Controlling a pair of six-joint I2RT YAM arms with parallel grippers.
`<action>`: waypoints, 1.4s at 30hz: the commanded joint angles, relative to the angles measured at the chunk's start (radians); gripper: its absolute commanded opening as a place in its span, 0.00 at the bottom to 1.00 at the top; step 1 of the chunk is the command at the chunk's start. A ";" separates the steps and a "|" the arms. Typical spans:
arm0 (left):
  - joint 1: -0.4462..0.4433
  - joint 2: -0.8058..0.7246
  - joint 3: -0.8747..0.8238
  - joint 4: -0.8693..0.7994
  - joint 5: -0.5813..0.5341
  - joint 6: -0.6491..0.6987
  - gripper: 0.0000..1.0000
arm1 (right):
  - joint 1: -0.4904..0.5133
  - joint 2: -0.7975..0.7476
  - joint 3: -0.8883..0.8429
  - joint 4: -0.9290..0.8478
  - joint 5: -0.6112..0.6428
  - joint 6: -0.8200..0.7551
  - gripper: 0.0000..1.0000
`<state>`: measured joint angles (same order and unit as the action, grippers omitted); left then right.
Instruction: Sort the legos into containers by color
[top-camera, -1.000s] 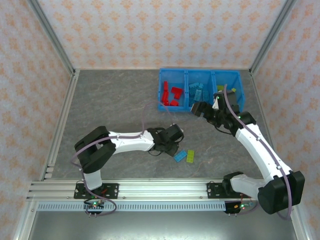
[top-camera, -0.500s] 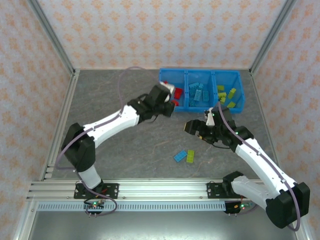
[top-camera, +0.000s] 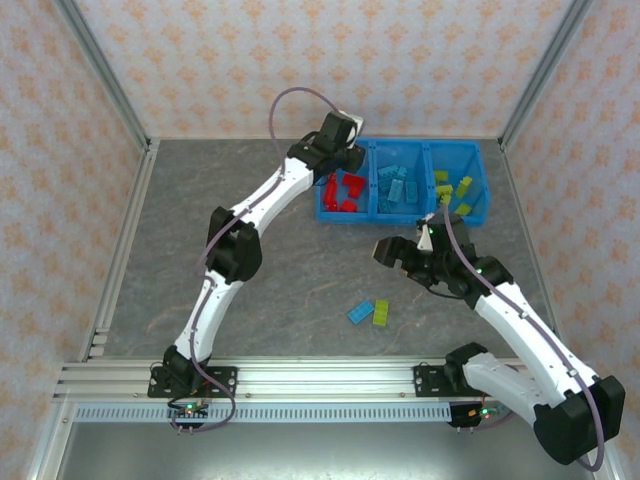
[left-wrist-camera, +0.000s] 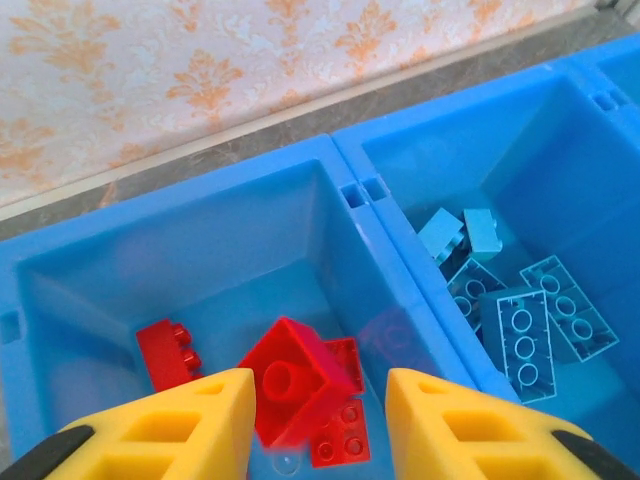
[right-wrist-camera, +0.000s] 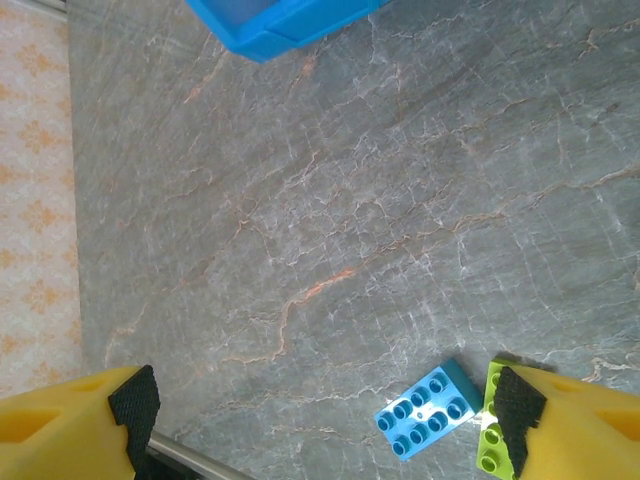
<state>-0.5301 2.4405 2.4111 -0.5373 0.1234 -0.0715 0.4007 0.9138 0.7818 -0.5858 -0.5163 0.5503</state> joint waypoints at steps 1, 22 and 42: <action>-0.010 -0.061 0.082 -0.069 0.026 0.040 0.41 | 0.004 -0.016 0.025 -0.041 0.044 0.002 0.89; -0.321 -1.401 -1.439 0.154 -0.150 0.054 0.45 | 0.472 0.255 0.021 -0.171 0.400 0.380 0.80; -0.320 -1.533 -1.670 0.092 -0.240 -0.046 0.69 | 0.574 0.588 0.065 -0.016 0.393 0.587 0.64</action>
<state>-0.8463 0.8948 0.7574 -0.4385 -0.0875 -0.0910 0.9710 1.4765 0.8387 -0.6121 -0.1761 1.1038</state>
